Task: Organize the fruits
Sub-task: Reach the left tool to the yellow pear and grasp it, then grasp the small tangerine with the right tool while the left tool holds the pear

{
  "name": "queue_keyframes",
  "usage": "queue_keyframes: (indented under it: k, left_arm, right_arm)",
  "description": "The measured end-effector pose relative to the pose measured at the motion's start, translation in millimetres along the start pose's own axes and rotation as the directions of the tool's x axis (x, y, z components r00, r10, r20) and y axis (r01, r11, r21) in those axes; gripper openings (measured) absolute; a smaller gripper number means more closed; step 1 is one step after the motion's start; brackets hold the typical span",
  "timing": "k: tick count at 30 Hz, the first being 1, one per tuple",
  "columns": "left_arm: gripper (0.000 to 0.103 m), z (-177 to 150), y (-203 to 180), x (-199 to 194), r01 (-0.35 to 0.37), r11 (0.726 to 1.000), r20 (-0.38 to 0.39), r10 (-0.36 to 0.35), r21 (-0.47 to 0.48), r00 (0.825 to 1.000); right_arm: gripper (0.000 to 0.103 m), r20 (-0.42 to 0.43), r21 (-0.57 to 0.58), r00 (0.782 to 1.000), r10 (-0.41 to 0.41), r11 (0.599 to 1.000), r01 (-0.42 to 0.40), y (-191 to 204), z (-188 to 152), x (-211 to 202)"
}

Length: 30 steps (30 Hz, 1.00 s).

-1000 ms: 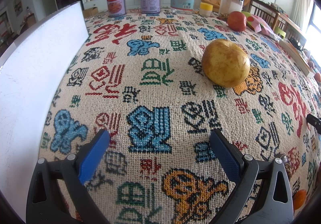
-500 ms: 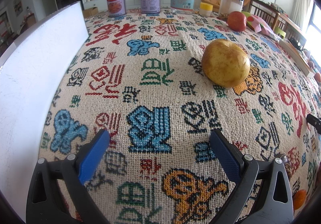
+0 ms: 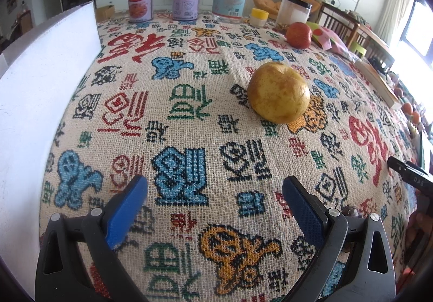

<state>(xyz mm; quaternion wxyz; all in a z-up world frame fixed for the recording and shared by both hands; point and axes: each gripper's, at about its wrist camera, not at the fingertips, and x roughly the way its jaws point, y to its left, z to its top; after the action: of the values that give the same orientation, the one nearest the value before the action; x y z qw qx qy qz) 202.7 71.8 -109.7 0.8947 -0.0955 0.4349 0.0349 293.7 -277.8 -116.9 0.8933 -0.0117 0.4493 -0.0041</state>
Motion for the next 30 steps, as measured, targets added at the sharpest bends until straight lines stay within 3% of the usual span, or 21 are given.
queue_keyframes:
  k: [5,12,16,17,19,30]
  left_arm:
    - [0.1,33,-39,-2,0.068,0.995,0.032,-0.071,0.078,0.997]
    - [0.1,77,-64,57,0.013,0.996,-0.04,-0.009,0.09,0.999]
    - [0.099,76,-66,75,-0.023,0.993,-0.057,0.03,0.118,0.998]
    - [0.094,75,-65,75,-0.028,0.992,-0.045,0.034,0.126,0.998]
    - [0.068,73,-63,73,0.01,0.989,-0.035,-0.004,0.149,0.999]
    - [0.067,43,-3,13,-0.076,0.992,-0.008,0.077,0.097,0.997]
  right_arm:
    - [0.103,0.0,0.0,1.0,0.0,1.0,0.0,0,0,0]
    - [0.103,0.0,0.0,1.0,0.0,1.0,0.0,0,0,0]
    - [0.103,0.0,0.0,1.0,0.0,1.0,0.0,0,0,0]
    - [0.103,0.0,0.0,1.0,0.0,1.0,0.0,0,0,0]
    - [0.103,0.0,0.0,1.0,0.0,1.0,0.0,0,0,0]
    - [0.103,0.001,0.0,1.0,0.001,1.0,-0.001,0,0,0]
